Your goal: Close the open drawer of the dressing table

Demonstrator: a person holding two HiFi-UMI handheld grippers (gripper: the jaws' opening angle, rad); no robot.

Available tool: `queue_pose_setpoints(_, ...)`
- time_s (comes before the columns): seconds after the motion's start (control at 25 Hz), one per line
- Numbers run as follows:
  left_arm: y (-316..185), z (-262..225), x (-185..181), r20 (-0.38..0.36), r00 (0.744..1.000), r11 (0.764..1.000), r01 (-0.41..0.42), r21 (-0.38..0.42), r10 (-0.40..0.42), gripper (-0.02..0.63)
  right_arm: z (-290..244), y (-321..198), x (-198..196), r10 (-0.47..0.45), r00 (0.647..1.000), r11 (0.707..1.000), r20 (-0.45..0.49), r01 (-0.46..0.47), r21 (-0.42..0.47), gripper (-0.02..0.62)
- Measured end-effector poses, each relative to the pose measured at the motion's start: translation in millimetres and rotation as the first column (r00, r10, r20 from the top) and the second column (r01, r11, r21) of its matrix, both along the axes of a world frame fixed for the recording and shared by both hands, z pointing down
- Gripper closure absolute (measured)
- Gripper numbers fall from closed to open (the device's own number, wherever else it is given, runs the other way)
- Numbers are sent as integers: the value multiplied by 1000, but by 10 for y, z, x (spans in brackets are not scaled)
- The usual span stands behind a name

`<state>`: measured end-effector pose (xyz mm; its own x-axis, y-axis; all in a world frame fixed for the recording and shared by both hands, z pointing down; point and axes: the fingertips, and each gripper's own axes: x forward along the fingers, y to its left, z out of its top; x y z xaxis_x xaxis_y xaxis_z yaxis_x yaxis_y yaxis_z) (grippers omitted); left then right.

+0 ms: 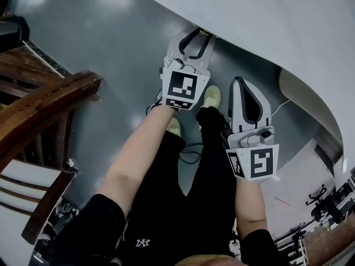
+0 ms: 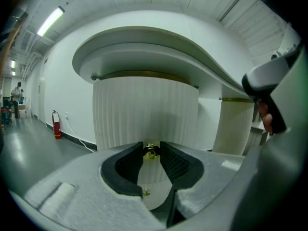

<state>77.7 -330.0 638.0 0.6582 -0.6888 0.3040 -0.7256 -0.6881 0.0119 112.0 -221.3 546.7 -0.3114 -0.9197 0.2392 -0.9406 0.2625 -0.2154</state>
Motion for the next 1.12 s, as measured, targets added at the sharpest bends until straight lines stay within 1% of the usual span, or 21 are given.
queue_pose_setpoints(0.44, -206, -14, 173, -7, 1000, 1000, -13, 24, 13, 491, 45, -109, 89, 1, 1000, 1000, -3, -1, 3, 580)
queue_pose_setpoints(0.84, -314, -36, 247, -25, 1000, 999, -5, 35, 5, 497, 62, -154, 118, -1, 1000, 1000, -3, 1, 6, 580)
queue_pose_setpoints(1.12, -296, -35, 241, -26, 999, 999, -17, 41, 18, 495, 41, -150, 107, -13, 1000, 1000, 5, 13, 4, 580)
